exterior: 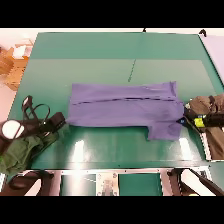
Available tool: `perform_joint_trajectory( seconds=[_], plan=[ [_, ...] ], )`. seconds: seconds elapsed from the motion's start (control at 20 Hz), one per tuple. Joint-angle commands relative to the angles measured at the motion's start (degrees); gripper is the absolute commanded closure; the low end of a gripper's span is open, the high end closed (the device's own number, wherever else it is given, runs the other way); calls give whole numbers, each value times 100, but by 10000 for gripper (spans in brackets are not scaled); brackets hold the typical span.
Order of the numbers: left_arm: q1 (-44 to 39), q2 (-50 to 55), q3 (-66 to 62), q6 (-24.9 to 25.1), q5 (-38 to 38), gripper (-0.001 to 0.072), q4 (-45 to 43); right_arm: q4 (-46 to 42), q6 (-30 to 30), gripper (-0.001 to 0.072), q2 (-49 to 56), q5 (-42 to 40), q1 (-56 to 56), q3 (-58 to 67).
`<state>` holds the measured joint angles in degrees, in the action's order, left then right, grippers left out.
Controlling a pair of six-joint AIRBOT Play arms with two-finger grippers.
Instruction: Fold the shirts.
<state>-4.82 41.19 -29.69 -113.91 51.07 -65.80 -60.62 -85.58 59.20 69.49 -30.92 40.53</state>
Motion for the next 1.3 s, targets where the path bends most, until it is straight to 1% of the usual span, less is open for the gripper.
perform_joint_trajectory(
  seconds=[0.0, 0.15, 0.25, 0.4, 0.6, 0.85, 0.95, 1.0, 1.05, 1.1, 1.15, 1.2, 1.25],
  plan=[
    [4, 1097, -1045, 424, 96, 686, -142, -4, -210, 694, 378, 20, 387, 874],
    [4, 2256, -2382, 898, 184, 686, -125, 83, -205, 694, 1121, 26, 415, 1700],
    [4, 2986, -3268, 1102, 426, 685, -127, 81, -205, 694, 1622, 22, 533, 2330],
    [4, 3864, -4258, 1196, 656, 685, -127, 83, -212, 694, 2374, 24, 798, 3285],
    [4, 4592, -5003, 1198, 684, 685, -125, 391, -254, 692, 3220, 138, 977, 4275],
    [4, 5403, -5781, 1200, 643, 685, -96, 516, -251, 691, 4074, 149, 1172, 5062],
    [4, 5755, -6085, 1309, 468, 685, 92, 538, -286, 690, 4402, 85, 1217, 5281],
    [4, 5914, -6207, 1462, 256, 683, 304, 579, -293, 641, 4527, -50, 1217, 5337],
    [4, 6059, -6297, 1543, -44, 683, 509, 675, -291, 448, 4621, -297, 1213, 5377],
    [7, 6140, -6367, 1541, -352, 597, 658, 728, -291, 272, 4684, -560, 1182, 5453],
    [46, 6164, -6439, 1539, -695, 314, 743, 732, -289, 253, 4734, -748, 1119, 5619],
    [127, 6161, -6548, 1526, -841, 62, 796, 730, -267, 196, 4778, -721, 1032, 5853],
    [269, 6161, -6728, 1484, -708, 39, 798, 726, -225, 190, 4809, -529, 894, 6116]
  ],
)
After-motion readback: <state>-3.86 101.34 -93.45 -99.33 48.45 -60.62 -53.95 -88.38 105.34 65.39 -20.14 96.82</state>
